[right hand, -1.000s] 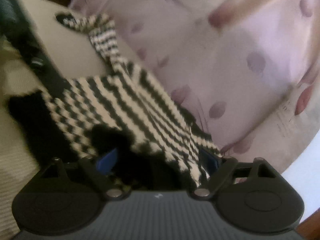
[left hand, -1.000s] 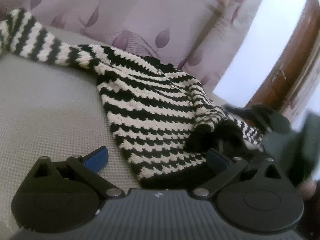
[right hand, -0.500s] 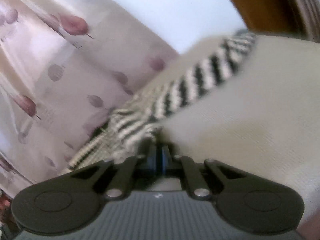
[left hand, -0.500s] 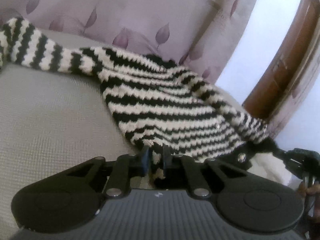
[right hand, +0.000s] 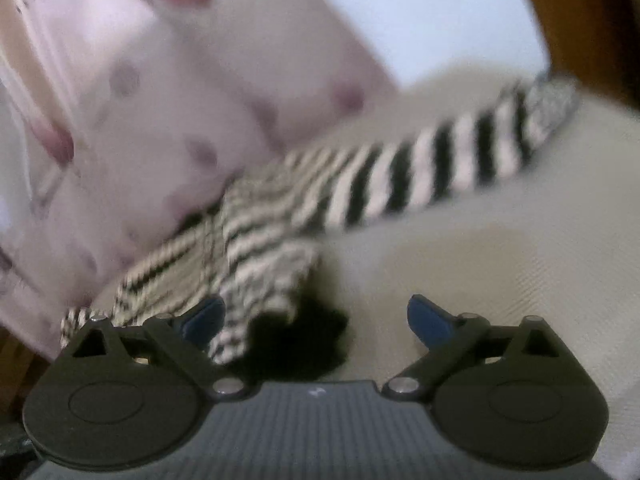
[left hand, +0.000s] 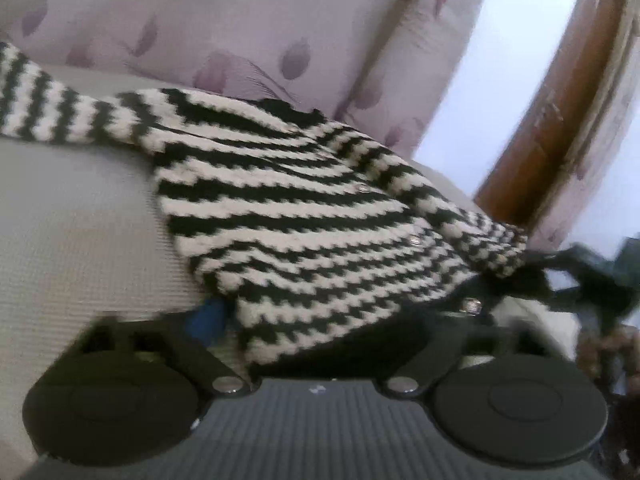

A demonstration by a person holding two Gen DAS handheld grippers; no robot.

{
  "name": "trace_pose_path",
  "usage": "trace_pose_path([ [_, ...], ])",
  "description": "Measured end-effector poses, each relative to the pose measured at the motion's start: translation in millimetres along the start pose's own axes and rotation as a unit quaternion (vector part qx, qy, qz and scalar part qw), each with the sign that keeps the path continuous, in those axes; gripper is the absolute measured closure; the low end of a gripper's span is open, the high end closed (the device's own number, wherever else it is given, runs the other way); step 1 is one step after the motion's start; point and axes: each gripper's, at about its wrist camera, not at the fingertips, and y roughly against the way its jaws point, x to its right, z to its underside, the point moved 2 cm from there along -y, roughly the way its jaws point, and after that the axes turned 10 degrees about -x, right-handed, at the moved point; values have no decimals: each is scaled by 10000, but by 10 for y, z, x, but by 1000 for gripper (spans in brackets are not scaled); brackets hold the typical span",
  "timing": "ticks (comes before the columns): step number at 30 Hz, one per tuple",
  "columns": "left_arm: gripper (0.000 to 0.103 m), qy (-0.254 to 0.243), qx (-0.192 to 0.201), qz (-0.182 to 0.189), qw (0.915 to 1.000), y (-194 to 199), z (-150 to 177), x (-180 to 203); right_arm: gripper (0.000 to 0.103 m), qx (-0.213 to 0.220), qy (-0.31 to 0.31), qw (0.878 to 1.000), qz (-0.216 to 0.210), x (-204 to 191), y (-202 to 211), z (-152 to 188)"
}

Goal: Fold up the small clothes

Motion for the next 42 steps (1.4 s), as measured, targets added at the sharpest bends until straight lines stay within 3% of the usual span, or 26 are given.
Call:
trace_pose_path([
  [1, 94, 93, -183, 275, 9994, -66, 0, -26, 12, -130, 112, 9998, 75, -25, -86, -6],
  [3, 92, 507, -139, 549, 9971, -93, 24, -137, 74, -286, 573, 9974, 332, -120, -222, 5],
  [7, 92, 713, 120, 401, 9966, 105, -47, -235, 79, -418, 614, 9970, 221, -182, -278, -16],
  [10, 92, 799, 497, 419, 9947, 545, -212, -301, 80, -376, -130, 9955, -858, -207, 2, 11],
  [13, 93, 784, 657, 348, 9941, 1044, -278, -301, 80, -326, -757, 9781, -1913, -340, 365, 178],
  [15, 93, 660, 621, 276, 9955, 1324, -203, -285, 80, -419, -1141, 9658, -2289, -390, 529, 422],
  [17, 92, 494, 335, 96, 9982, 1421, -46, -295, 80, -550, -1490, 9570, -2426, -354, 608, 746],
  [19, 91, 283, -87, -221, 9993, 1331, 178, -339, 77, -831, -1587, 9587, -2211, -261, 538, 1022],
  [21, 90, 148, -459, -461, 9978, 1220, 395, -408, 79, -1192, -1662, 9642, -1687, -117, 391, 1218],
  [23, 83, 313, -356, -563, 9973, 1263, 485, -506, 73, -1224, -1986, 9549, -1837, 43, 405, 1278],
  [24, 78, 387, -178, -597, 9973, 1340, 473, -554, 69, -1166, -1982, 9572, -1756, 61, 471, 1240],
  [25, 64, 444, 21, -646, 9969, 1441, 445, -598, 61, -1027, -1823, 9652, -1566, 48, 576, 1173],
  [26, 54, 506, 218, -721, 9959, 1541, 387, -641, 44, -852, -1584, 9740, -1375, 22, 710, 1093],
  [27, 30, 580, 435, -842, 9938, 1634, 347, -665, 29, -711, -1428, 9791, -1263, -8, 816, 1037],
  [28, 14, 673, 737, -1007, 9899, 1740, 286, -697, 25, -500, -1277, 9842, -1120, -20, 910, 945],
  [30, 10, 729, 1166, -1172, 9835, 1867, 170, -720, 24, -102, -944, 9924, -788, -9, 1082, 697],
  [34, 8, 583, 1357, -1325, 9801, 1839, -115, -616, 24, 282, -463, 9985, 19, 189, 966, 137],
  [36, 4, 692, 1305, -1034, 9836, 1683, -224, -561, 24, 352, -639, 9973, 74, 428, 799, -116],
  [38, 3, 787, 1226, -802, 9861, 1433, -306, -490, 24, 445, -1215, 9915, 97, 699, 679, -314],
  [40, 3, 706, 1207, -618, 9882, 1182, -314, -398, 24, 569, -1653, 9845, -118, 877, 488, -514],
  [42, 3, 487, 1232, -580, 9895, 943, -322, -328, 26, 795, -1779, 9807, 146, 990, 346, -709],
])
